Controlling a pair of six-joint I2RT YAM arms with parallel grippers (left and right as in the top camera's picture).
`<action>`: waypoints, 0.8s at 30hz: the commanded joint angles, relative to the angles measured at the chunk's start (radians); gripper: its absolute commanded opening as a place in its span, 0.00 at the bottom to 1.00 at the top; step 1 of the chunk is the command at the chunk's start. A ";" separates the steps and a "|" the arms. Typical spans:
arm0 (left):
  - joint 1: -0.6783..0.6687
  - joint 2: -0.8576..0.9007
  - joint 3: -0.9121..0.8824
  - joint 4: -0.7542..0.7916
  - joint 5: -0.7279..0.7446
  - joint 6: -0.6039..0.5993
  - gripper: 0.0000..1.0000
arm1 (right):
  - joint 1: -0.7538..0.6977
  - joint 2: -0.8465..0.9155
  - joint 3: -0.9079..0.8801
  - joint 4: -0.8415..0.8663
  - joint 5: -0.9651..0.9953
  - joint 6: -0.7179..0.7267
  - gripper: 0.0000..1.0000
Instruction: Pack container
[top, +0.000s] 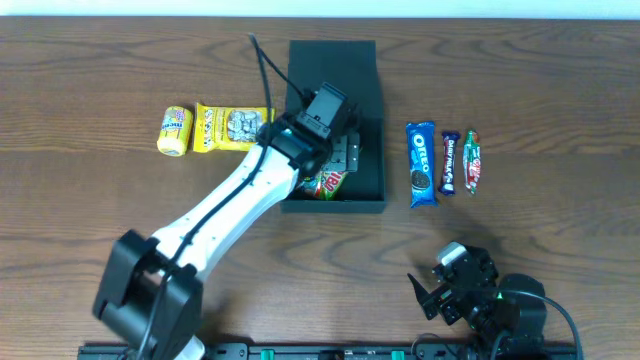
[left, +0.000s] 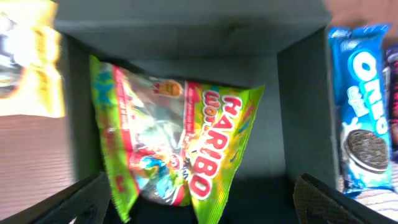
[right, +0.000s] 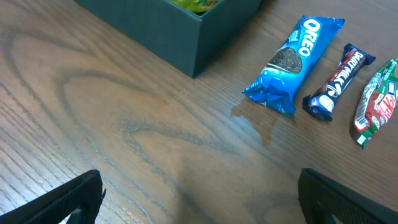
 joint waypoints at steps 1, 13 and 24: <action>0.037 -0.074 0.025 -0.060 -0.095 0.021 0.95 | 0.009 -0.006 -0.005 -0.001 -0.004 -0.010 0.99; 0.382 -0.104 0.025 -0.196 -0.020 0.118 0.95 | 0.009 -0.006 -0.005 0.034 -0.003 -0.010 0.99; 0.480 0.058 0.024 0.013 0.072 0.409 0.95 | 0.009 -0.006 -0.005 0.641 -0.623 0.417 0.99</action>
